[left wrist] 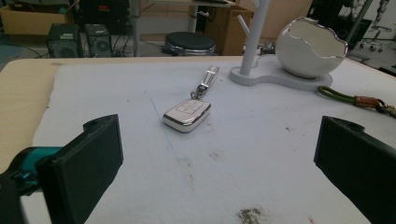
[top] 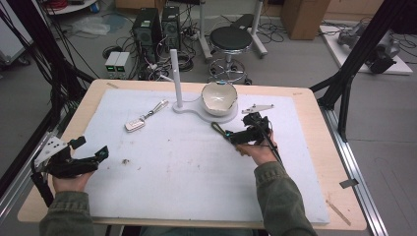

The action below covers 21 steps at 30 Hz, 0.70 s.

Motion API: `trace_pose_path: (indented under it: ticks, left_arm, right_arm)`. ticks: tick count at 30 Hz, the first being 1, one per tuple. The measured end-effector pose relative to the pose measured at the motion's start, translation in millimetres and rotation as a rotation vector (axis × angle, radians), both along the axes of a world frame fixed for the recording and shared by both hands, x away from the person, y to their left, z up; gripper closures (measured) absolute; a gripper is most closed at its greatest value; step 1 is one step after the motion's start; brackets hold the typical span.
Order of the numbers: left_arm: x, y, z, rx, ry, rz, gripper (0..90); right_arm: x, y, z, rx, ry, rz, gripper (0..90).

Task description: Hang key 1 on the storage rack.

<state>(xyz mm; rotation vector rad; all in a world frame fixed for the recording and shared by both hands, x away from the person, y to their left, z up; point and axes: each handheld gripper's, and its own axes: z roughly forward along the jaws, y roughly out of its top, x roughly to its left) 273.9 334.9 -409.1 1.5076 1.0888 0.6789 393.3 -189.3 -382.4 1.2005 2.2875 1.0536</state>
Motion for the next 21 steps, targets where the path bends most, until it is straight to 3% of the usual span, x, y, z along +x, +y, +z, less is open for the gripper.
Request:
trace_pose_path:
  ticks: [6,8,9,11,21]
  left_arm:
    - [0.5,-1.8,-0.1,-0.008,0.000,-0.013,1.7]
    - [0.1,-1.9,0.1,-0.007,0.001,-0.013,1.7]
    - [-0.3,-1.7,0.2,-0.007,0.000,-0.013,1.7]
    - [-0.8,-1.4,0.2,-0.011,-0.003,-0.009,1.7]
    - [-0.6,-1.2,-0.3,-0.006,0.000,-0.009,1.7]
  right_arm:
    - [18.3,9.6,-15.2,-0.080,0.118,0.028,4.7]
    - [20.8,10.3,-16.2,-0.076,0.130,0.027,5.9]
    - [25.6,10.3,-18.5,-0.070,0.162,0.035,12.8]
    - [29.2,10.2,-21.2,-0.071,0.185,0.043,16.5]
    - [37.3,13.8,-28.3,-0.090,0.233,0.071,31.9]
